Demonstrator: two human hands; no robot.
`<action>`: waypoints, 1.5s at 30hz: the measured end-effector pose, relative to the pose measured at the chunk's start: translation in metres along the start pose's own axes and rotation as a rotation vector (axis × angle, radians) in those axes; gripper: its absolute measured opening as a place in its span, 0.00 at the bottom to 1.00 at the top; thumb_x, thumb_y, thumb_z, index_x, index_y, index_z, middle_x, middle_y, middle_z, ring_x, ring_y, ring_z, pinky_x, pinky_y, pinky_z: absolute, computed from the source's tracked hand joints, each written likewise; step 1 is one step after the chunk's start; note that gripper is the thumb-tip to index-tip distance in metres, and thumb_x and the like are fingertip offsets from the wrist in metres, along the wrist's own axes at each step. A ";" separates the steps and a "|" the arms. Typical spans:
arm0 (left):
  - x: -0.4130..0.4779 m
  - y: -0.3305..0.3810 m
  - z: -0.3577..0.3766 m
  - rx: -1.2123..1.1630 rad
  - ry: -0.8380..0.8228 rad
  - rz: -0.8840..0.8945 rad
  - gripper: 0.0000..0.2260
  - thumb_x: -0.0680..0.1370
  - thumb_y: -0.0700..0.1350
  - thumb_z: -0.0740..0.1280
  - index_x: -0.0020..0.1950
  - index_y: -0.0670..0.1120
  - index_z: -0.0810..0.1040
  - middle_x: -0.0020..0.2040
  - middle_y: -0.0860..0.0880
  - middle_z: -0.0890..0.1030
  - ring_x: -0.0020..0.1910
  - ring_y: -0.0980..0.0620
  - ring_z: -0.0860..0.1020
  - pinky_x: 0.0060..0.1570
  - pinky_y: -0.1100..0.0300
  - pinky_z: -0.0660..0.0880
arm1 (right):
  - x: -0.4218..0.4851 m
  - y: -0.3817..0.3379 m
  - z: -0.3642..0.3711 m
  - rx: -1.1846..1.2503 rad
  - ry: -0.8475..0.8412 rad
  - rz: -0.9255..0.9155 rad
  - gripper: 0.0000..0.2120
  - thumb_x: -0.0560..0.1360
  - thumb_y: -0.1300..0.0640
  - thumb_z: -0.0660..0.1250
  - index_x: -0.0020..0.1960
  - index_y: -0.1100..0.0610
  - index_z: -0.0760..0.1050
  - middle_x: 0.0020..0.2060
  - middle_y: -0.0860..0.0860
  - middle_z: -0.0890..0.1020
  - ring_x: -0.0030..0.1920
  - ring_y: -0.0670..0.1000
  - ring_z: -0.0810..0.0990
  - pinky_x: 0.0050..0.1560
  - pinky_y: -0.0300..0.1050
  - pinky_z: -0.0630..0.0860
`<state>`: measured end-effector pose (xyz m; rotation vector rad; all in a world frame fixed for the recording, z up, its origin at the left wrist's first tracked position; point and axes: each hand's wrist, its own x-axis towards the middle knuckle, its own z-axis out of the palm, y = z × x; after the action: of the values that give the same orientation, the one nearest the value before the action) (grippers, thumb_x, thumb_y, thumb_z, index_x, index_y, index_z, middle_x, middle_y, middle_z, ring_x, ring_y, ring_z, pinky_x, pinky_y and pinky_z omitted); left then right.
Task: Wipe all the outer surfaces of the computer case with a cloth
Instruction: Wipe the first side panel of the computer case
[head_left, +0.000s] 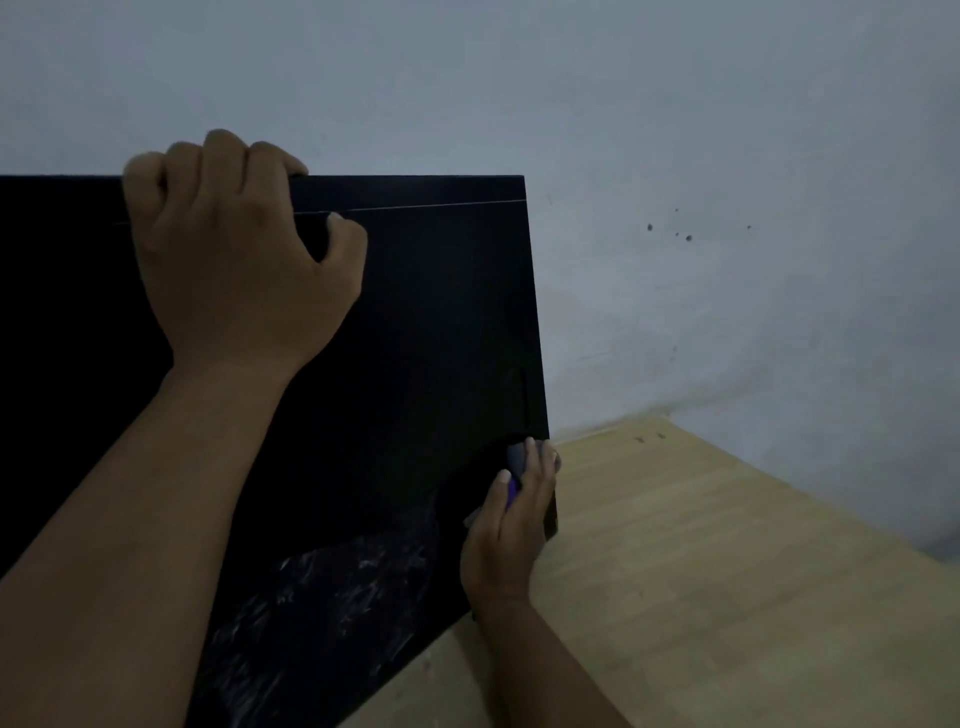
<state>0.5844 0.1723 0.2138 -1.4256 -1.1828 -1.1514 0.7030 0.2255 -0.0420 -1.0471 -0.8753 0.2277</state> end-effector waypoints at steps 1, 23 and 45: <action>0.000 0.000 0.000 0.002 0.000 -0.001 0.20 0.77 0.55 0.59 0.59 0.41 0.76 0.54 0.39 0.76 0.57 0.38 0.71 0.67 0.45 0.59 | 0.000 0.004 0.002 -0.022 0.027 0.048 0.28 0.82 0.46 0.49 0.78 0.59 0.58 0.78 0.48 0.58 0.77 0.37 0.51 0.73 0.31 0.55; 0.001 0.000 0.000 0.001 -0.001 -0.007 0.20 0.76 0.54 0.59 0.58 0.41 0.77 0.53 0.41 0.77 0.56 0.39 0.72 0.66 0.47 0.58 | 0.008 0.002 0.009 -0.100 0.216 0.700 0.19 0.84 0.48 0.52 0.72 0.52 0.67 0.72 0.54 0.65 0.68 0.58 0.69 0.68 0.62 0.63; 0.001 -0.003 0.000 0.017 -0.015 0.013 0.21 0.76 0.55 0.59 0.58 0.41 0.77 0.53 0.41 0.77 0.56 0.39 0.72 0.66 0.48 0.59 | 0.032 0.017 -0.004 -0.058 0.193 0.642 0.18 0.84 0.51 0.53 0.69 0.58 0.69 0.66 0.59 0.69 0.63 0.62 0.72 0.60 0.54 0.68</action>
<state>0.5820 0.1730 0.2151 -1.4290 -1.1890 -1.1207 0.7305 0.2487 -0.0404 -1.3591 -0.3521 0.6293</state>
